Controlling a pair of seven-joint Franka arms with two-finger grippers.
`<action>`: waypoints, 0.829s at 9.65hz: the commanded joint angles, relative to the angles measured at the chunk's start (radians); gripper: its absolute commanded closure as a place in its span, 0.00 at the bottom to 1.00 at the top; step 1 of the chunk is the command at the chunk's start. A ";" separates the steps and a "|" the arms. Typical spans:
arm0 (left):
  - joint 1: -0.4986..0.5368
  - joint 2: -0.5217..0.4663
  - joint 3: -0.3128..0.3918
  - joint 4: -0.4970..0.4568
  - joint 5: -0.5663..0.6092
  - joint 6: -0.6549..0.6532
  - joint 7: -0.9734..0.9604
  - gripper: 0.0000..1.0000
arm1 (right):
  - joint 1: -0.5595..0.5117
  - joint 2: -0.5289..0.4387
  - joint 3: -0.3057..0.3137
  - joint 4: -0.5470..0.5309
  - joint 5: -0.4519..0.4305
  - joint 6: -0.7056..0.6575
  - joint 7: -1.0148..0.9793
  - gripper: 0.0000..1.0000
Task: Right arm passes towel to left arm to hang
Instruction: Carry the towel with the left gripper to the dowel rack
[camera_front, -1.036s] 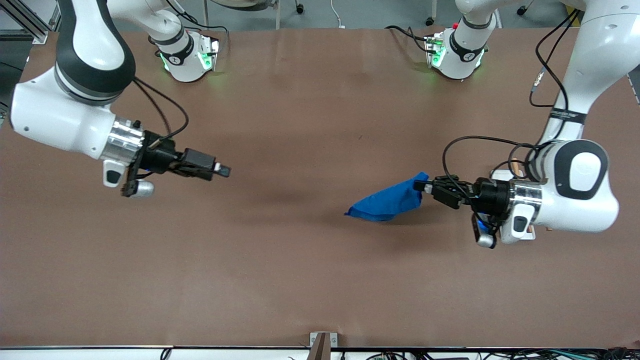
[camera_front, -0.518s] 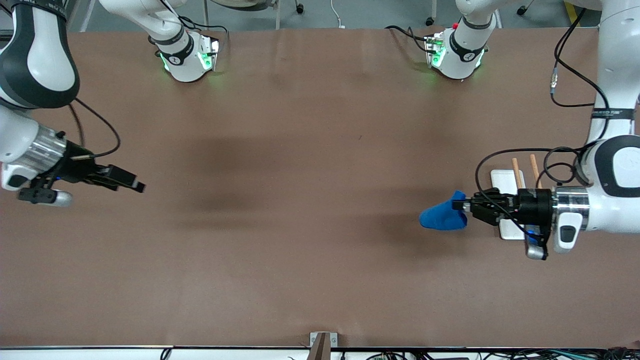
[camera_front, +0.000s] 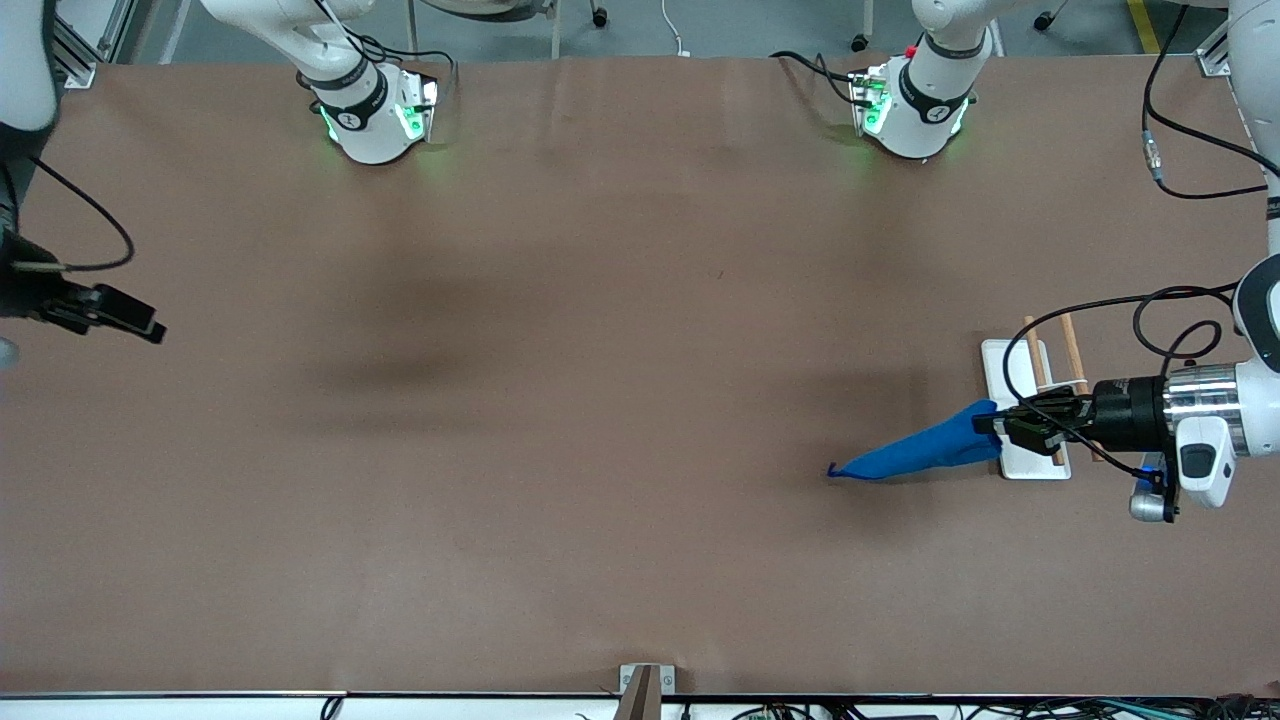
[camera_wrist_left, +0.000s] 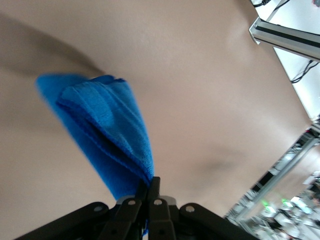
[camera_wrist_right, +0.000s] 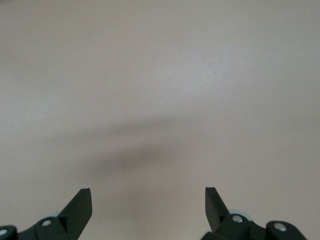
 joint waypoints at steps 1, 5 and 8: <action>-0.012 0.004 0.002 0.006 0.076 0.011 0.063 1.00 | -0.030 -0.065 0.018 -0.006 -0.022 -0.074 0.000 0.00; -0.017 -0.031 -0.029 0.015 0.344 0.011 -0.057 1.00 | -0.086 -0.071 0.019 0.090 -0.053 -0.119 -0.101 0.00; -0.026 -0.085 -0.029 0.010 0.386 -0.005 -0.337 0.99 | -0.081 -0.040 0.019 0.138 -0.085 -0.148 -0.089 0.00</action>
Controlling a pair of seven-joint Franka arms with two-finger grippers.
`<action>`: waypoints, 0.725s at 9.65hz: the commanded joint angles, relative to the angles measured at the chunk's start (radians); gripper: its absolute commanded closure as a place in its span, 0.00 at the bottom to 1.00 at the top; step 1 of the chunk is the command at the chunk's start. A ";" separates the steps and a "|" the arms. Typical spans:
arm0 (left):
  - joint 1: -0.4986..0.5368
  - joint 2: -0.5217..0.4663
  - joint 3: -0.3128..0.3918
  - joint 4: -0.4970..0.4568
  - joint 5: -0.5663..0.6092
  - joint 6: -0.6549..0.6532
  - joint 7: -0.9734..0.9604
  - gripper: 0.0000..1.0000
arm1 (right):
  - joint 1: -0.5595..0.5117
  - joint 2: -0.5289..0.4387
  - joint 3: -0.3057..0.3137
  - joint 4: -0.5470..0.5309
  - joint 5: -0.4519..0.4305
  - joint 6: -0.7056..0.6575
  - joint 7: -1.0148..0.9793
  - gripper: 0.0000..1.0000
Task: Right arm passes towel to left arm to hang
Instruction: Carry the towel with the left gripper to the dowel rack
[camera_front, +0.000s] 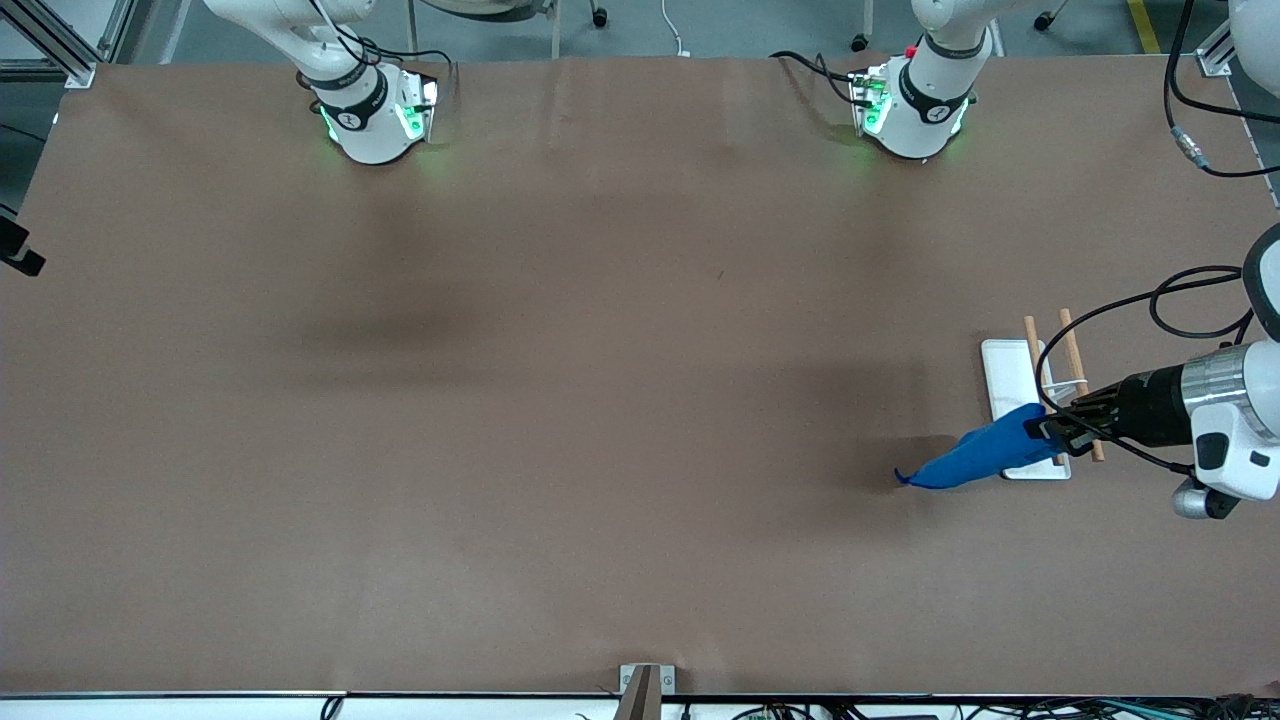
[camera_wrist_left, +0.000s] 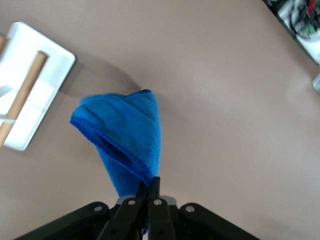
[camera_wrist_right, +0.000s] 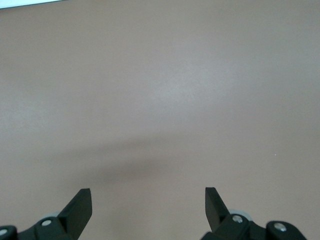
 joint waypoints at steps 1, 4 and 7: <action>0.002 -0.045 0.008 -0.034 0.025 -0.023 -0.097 0.99 | -0.002 0.019 0.021 -0.004 -0.020 -0.073 0.003 0.00; 0.030 -0.073 0.013 -0.058 0.019 -0.073 -0.305 0.97 | 0.001 -0.009 0.026 -0.069 -0.017 -0.070 0.000 0.00; 0.102 -0.095 0.009 -0.118 0.025 -0.081 -0.226 0.98 | 0.008 -0.006 0.026 -0.066 -0.017 -0.070 0.000 0.00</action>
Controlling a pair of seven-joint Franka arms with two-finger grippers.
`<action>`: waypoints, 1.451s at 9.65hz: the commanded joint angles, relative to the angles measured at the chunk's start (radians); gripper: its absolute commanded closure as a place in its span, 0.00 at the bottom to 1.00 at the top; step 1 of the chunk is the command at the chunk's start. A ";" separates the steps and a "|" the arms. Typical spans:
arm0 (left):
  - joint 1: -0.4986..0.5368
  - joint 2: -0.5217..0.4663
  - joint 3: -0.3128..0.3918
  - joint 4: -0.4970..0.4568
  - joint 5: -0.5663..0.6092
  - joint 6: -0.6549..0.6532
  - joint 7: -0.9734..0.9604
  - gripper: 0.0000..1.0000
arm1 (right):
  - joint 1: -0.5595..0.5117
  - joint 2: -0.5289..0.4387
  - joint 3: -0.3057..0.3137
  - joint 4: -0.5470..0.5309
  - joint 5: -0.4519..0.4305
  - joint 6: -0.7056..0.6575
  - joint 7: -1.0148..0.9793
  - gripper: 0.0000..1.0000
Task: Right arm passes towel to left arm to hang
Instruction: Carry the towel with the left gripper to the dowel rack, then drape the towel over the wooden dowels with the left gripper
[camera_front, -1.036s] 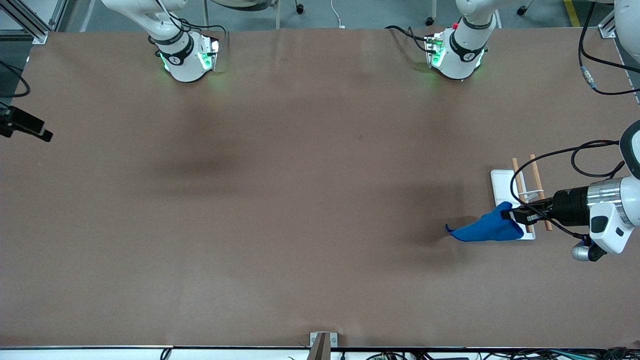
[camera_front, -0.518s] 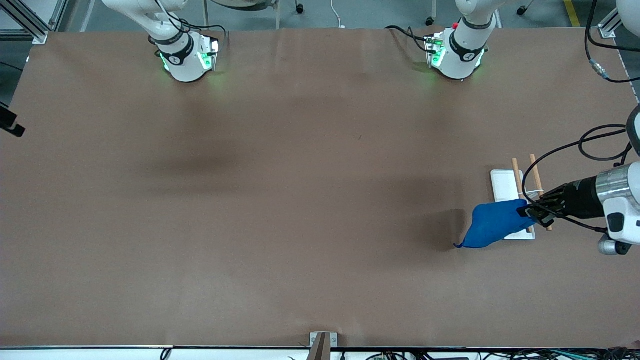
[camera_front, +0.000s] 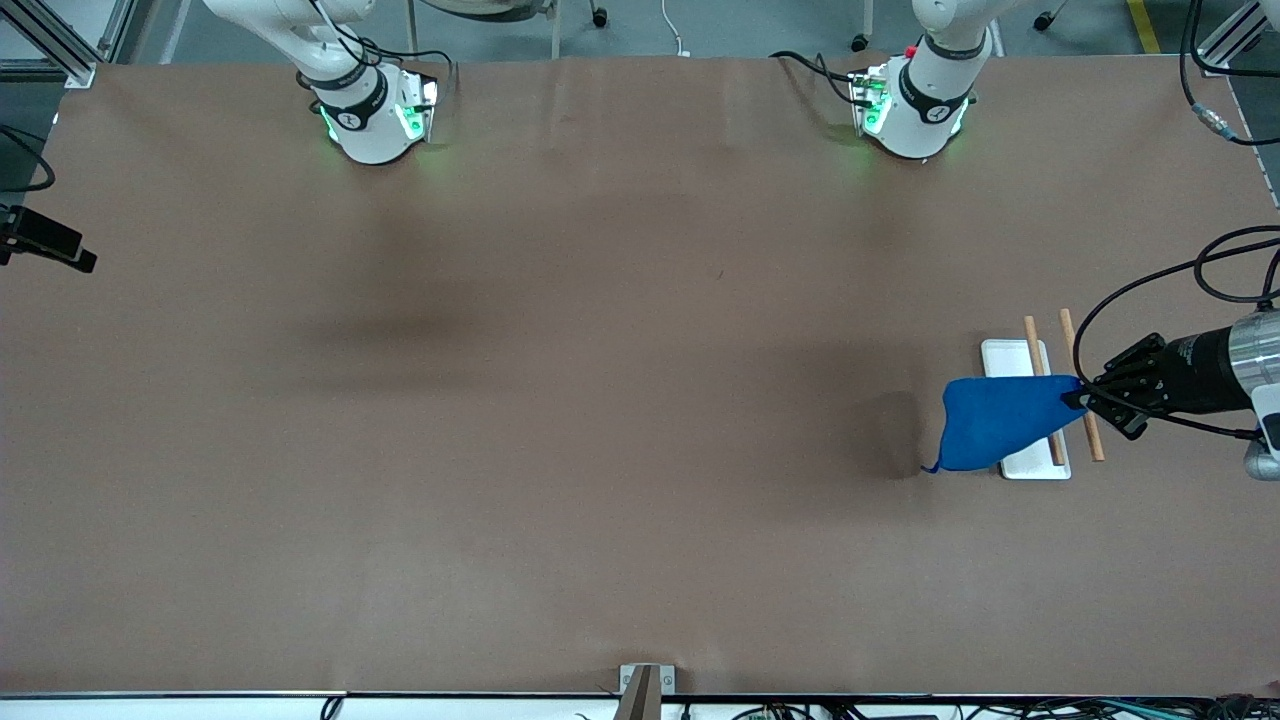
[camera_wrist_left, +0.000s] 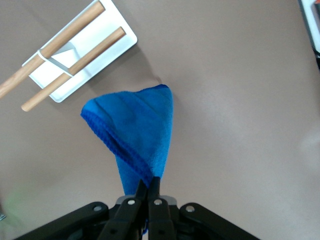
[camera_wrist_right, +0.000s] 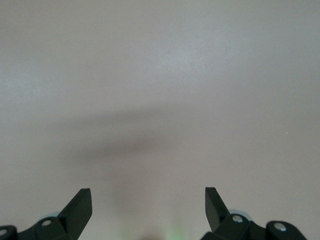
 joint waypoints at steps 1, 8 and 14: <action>0.057 -0.025 0.001 -0.101 0.021 0.006 0.081 0.98 | 0.002 -0.024 0.004 -0.016 -0.017 0.000 0.000 0.00; 0.161 -0.091 0.009 -0.224 0.024 -0.038 0.142 0.97 | 0.002 -0.019 0.003 0.004 -0.002 0.002 -0.006 0.00; 0.219 -0.049 0.006 -0.192 0.098 -0.045 0.238 0.97 | 0.005 -0.018 0.004 0.036 -0.005 -0.011 -0.009 0.00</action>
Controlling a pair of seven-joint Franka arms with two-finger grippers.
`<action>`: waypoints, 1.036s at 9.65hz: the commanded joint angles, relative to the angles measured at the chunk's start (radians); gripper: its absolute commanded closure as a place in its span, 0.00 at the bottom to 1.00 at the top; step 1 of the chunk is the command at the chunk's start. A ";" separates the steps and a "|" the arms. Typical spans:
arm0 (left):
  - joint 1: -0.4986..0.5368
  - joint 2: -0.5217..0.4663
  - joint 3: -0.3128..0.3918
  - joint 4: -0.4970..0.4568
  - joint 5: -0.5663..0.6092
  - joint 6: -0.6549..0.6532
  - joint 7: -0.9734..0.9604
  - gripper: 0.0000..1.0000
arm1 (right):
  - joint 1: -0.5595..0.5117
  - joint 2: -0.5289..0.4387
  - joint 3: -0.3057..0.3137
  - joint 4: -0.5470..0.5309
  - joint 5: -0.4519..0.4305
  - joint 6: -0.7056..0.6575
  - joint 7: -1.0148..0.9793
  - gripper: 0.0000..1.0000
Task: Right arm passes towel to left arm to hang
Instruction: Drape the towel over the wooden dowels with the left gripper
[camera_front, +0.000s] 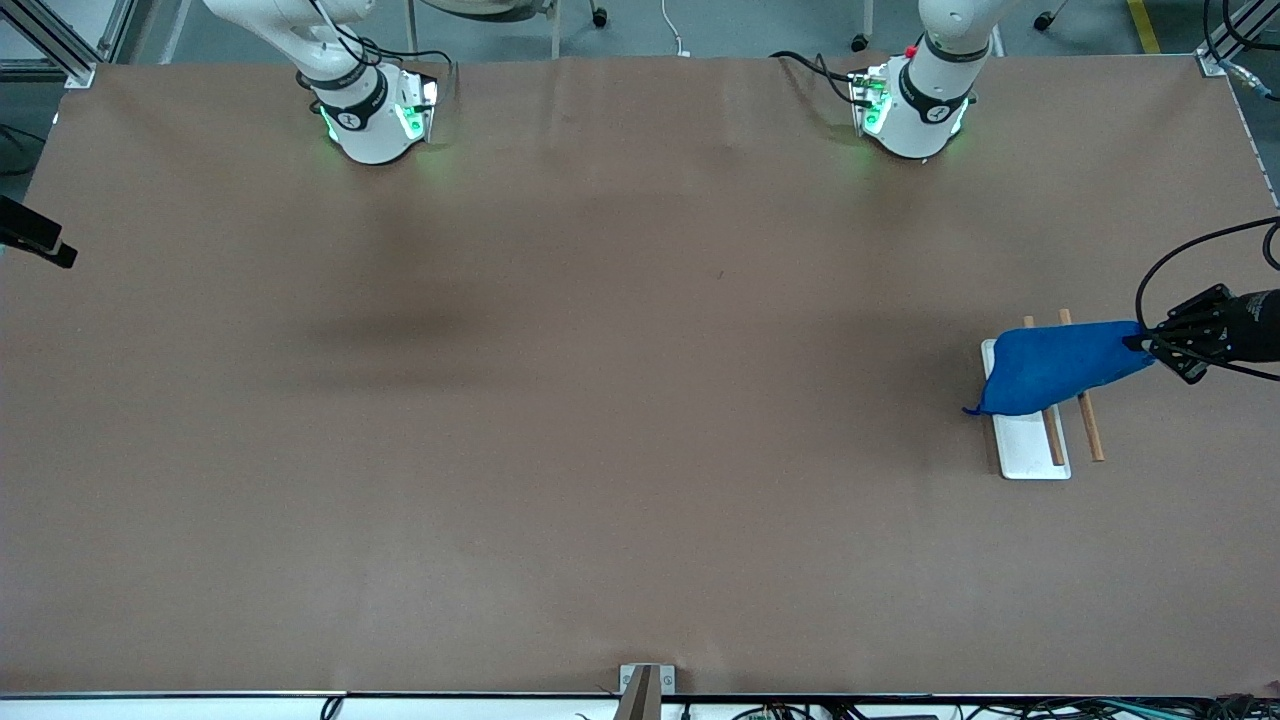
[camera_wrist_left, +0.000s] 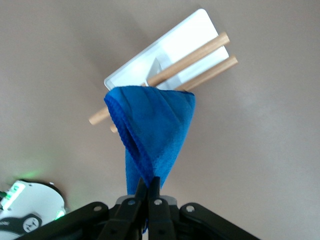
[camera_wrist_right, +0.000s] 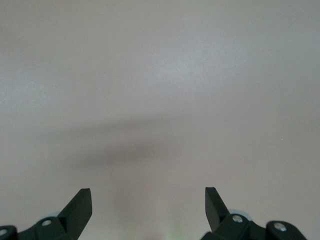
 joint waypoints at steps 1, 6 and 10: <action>0.003 0.025 -0.003 0.005 0.074 0.023 0.077 0.97 | 0.008 -0.011 0.003 -0.011 -0.007 0.000 -0.009 0.00; 0.065 0.073 0.000 0.004 0.092 0.092 0.284 0.97 | -0.058 -0.013 0.111 -0.059 -0.013 0.061 -0.005 0.00; 0.147 0.126 0.000 0.005 0.096 0.103 0.436 0.97 | -0.094 -0.013 0.175 -0.060 -0.017 0.058 -0.009 0.00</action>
